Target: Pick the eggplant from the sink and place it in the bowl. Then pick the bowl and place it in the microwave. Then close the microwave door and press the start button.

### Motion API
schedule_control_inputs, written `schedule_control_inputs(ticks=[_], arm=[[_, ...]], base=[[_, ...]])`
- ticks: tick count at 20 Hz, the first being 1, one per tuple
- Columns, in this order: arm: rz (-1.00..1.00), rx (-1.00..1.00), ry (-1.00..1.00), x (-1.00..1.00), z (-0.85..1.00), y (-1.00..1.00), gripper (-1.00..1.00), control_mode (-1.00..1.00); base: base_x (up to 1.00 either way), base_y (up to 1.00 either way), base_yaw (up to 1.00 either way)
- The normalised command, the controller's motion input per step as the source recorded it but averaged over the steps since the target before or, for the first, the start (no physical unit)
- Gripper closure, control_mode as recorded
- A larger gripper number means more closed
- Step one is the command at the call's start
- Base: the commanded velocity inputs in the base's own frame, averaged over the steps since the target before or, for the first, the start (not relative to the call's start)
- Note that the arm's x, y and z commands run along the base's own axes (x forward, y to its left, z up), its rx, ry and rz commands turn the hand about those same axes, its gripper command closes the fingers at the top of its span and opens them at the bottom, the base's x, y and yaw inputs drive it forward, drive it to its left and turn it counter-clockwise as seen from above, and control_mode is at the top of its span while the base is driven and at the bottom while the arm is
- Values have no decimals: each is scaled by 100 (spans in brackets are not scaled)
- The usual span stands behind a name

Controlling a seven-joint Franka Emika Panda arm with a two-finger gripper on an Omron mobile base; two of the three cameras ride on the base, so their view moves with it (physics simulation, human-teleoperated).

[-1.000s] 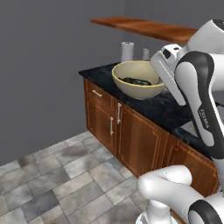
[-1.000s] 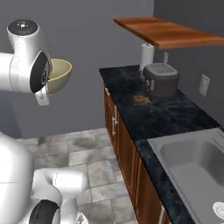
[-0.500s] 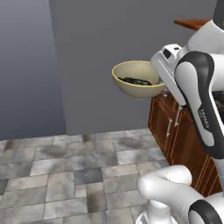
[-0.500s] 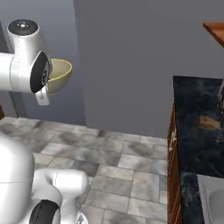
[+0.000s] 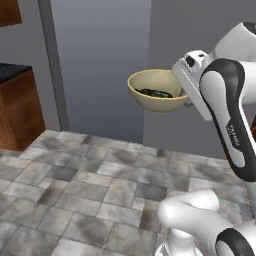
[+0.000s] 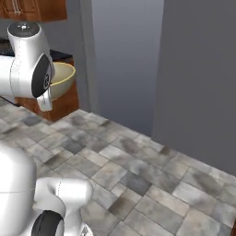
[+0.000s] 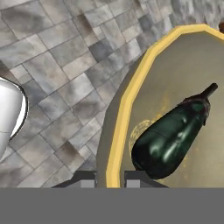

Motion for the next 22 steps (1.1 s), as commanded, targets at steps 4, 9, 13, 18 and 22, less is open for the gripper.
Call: schedule_control_inputs(ticks=[4,9,13,18,22], arm=[[0,0,0,0,0,0,100,100],[0,0,0,0,0,0,100,100],[0,0,0,0,0,0,100,100],[0,0,0,0,0,0,100,100],[0,0,0,0,0,0,100,100]], base=[[20,0,62],[35,0,58],[58,0,53],[69,0,48],[74,0,36]])
